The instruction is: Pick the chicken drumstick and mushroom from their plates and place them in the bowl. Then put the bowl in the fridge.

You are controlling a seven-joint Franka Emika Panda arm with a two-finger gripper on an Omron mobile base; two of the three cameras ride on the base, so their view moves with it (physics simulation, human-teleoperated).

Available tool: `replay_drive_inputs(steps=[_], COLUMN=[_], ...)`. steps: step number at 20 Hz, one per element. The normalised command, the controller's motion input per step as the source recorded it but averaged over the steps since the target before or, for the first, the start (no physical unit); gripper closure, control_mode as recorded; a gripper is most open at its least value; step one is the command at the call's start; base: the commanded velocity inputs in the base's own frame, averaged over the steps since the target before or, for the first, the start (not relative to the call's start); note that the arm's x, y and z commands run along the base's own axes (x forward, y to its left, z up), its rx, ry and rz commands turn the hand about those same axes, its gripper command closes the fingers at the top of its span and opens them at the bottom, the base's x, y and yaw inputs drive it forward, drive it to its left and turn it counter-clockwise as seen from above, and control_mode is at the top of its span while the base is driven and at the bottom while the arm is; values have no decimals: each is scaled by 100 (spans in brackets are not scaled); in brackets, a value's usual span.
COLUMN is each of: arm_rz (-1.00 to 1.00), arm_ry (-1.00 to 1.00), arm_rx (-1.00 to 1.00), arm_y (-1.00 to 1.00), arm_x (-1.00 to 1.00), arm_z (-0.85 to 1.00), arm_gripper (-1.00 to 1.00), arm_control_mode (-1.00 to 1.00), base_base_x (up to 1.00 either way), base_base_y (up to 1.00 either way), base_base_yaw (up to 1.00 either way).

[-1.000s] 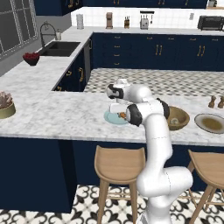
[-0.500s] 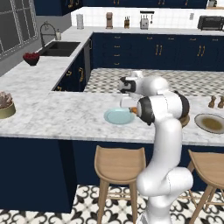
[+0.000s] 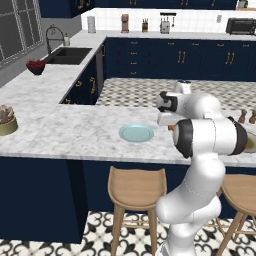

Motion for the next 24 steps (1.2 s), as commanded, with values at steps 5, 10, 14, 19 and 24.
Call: replay_drive_inputs(steps=[5,10,14,19,24], arm_rz=[0,0,0,0,0], arm_ry=[0,0,1,6,5], arm_rx=[9,4,0,0,0], arm_y=[-83,-67,-35,-39,-17], arm_x=[-1,15,62,45,42], arm_z=[39,3,-38,-39,-36], arm_gripper=[100,100,100,100,100], arm_control_mode=[-100,-100,-100,-100,-100], base_base_x=[0,0,0,0,0], base_base_y=[0,0,0,0,0], base_base_yaw=[0,0,0,0,0])
